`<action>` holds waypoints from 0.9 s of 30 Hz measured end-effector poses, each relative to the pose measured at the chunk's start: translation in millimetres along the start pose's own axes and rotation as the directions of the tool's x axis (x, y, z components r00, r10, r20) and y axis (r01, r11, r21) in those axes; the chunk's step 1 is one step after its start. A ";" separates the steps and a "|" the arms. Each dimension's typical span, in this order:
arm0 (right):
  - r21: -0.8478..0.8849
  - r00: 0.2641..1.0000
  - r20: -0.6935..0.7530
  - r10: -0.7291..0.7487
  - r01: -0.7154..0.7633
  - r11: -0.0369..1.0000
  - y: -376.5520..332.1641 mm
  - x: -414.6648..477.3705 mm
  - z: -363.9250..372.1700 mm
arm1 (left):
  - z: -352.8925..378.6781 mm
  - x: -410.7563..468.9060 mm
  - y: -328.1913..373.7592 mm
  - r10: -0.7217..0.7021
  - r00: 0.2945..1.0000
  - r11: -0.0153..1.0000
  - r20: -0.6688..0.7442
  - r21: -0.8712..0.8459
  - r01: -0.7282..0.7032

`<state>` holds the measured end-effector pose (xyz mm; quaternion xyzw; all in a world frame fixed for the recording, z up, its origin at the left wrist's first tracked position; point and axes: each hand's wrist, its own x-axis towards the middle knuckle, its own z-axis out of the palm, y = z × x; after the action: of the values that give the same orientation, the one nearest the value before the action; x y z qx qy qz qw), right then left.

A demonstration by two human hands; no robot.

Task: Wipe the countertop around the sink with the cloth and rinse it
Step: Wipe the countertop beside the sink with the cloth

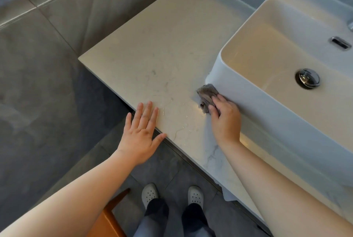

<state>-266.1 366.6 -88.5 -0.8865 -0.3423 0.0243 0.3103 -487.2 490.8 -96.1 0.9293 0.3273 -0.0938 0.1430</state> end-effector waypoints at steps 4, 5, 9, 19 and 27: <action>0.016 0.999 -0.011 0.047 -0.047 0.999 -6.6 1.5 4.1 | -8.5 0.2 1.2 0.008 1.000 0.999 -0.012 -0.038 -0.008; 0.028 0.999 0.004 0.040 -0.041 0.999 -7.6 -2.8 4.1 | -13.9 0.7 0.0 0.015 0.999 0.998 -0.029 -0.057 -0.016; 0.090 0.998 0.061 0.001 -0.006 0.996 -24.5 -35.4 7.3 | -31.2 8.5 -15.0 0.034 0.995 0.999 -0.089 0.010 -0.033; 0.311 0.945 0.326 0.003 -0.111 0.944 -68.2 -92.0 -7.0 | -31.8 31.9 -46.6 -0.068 0.998 0.998 0.014 0.018 0.068; 0.203 0.978 0.017 0.208 -0.207 0.957 -31.5 0.8 -10.8 | -31.2 33.3 -48.2 -0.062 0.995 0.998 0.076 0.006 0.061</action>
<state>-281.4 379.4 -61.8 -0.8811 -0.2426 0.0898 0.3959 -489.7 556.2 -85.5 0.9148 0.3499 -0.1340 0.1508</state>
